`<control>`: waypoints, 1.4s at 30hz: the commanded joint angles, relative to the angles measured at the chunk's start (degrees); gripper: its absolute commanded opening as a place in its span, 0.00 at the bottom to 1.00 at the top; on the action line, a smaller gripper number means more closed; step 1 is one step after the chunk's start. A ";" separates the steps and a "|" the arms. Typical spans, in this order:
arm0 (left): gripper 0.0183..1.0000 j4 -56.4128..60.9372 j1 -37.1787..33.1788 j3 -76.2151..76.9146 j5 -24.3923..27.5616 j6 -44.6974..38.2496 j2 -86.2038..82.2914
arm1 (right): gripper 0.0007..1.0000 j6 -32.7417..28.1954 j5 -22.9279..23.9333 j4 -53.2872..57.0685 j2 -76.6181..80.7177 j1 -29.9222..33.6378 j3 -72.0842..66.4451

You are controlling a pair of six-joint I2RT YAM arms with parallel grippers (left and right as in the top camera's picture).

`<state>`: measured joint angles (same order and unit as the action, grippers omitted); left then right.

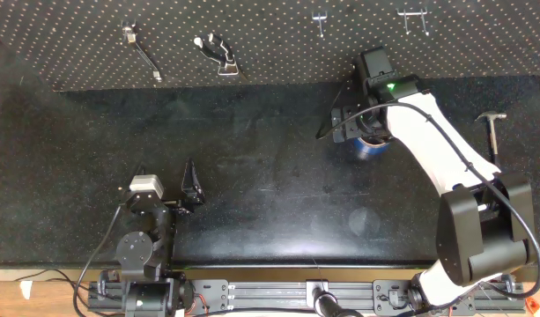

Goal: Place Tools Onto Pegboard

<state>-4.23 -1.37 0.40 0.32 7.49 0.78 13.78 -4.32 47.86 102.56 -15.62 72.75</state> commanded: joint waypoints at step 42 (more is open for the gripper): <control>1.00 -0.39 -0.28 -0.09 0.81 -0.92 -0.59 | 0.07 6.71 6.69 -0.44 -17.25 -3.50 1.20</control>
<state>-4.23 -1.37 0.40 0.30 7.49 0.78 15.73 1.67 47.55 90.28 -18.44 72.99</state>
